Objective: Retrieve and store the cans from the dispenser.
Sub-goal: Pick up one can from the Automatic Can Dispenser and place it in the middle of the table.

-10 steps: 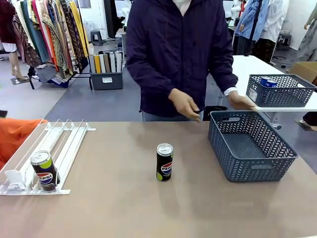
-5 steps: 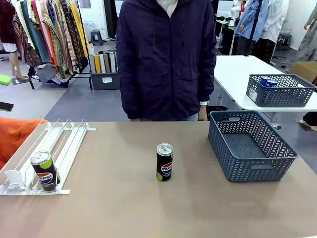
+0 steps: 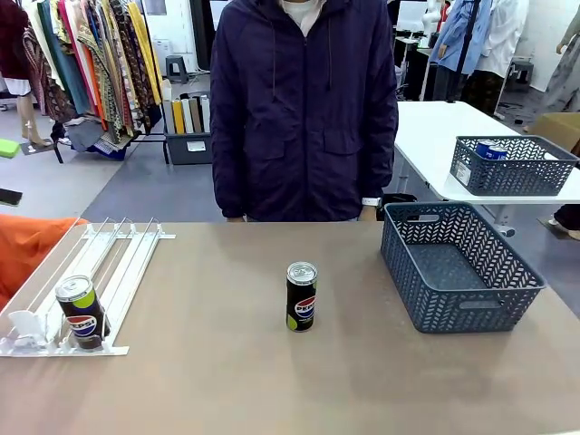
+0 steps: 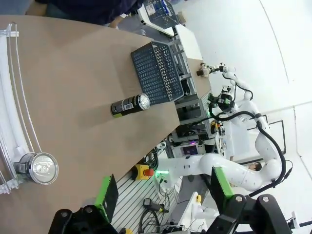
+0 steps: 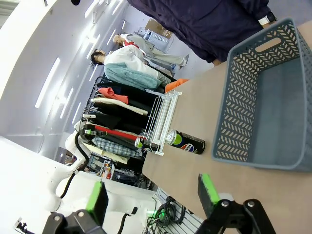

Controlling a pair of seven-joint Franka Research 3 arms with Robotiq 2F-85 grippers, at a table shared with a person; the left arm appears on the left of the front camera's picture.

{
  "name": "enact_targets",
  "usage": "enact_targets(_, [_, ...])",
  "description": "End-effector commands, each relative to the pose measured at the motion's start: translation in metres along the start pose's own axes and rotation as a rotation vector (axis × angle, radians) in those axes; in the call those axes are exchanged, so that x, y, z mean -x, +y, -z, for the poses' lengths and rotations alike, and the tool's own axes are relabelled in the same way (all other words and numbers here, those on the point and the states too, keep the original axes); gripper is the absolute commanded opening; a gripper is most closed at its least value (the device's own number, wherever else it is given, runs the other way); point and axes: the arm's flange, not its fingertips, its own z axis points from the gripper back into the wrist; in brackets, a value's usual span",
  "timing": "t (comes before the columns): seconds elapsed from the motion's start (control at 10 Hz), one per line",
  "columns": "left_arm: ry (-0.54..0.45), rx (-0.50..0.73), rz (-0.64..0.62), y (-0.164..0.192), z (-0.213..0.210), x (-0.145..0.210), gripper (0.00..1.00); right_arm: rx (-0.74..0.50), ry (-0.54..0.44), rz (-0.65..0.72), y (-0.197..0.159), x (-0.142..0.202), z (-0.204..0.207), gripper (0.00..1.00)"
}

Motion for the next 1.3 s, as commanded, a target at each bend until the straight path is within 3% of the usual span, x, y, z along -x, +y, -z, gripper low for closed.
enact_targets(0.0, [-0.001,-0.001,0.000,0.000,0.000,0.000,1.00,-0.022,-0.023,-0.022,0.002,-0.005,0.002,1.00])
enact_targets(0.2, [0.232,-0.457,0.087,-0.026,0.025,0.006,1.00,-0.022,-0.023,-0.022,0.002,-0.005,0.002,1.00])
enact_targets(0.4, [0.372,-0.953,0.073,-0.021,0.062,0.017,1.00,-0.022,-0.023,-0.022,0.002,-0.005,0.002,1.00])
enact_targets(0.6, [0.400,-1.081,0.069,-0.011,0.090,0.020,1.00,-0.022,-0.023,-0.022,0.002,-0.005,0.002,1.00])
enact_targets(0.7, [0.296,-1.101,0.084,-0.009,0.100,0.017,1.00,-0.022,-0.023,-0.022,0.002,-0.005,0.002,1.00])
enact_targets(0.8, [0.093,-1.035,0.079,-0.016,0.105,0.005,1.00,-0.022,-0.023,-0.022,0.002,-0.005,0.002,1.00])
enact_targets(0.9, [0.322,-1.015,0.114,-0.016,0.095,0.018,1.00,-0.022,-0.023,-0.022,0.002,-0.005,0.002,1.00])
enact_targets(1.0, [0.322,-1.015,0.114,-0.016,0.095,0.018,1.00,-0.022,-0.023,-0.022,0.002,-0.005,0.002,1.00])
enact_targets(1.1, [0.244,-1.049,0.111,-0.017,0.106,0.012,1.00,-0.022,-0.023,-0.022,0.002,-0.005,0.002,1.00])
enact_targets(1.2, [0.258,-1.068,0.073,-0.007,0.121,0.009,1.00,-0.022,-0.023,-0.022,0.002,-0.005,0.002,1.00])
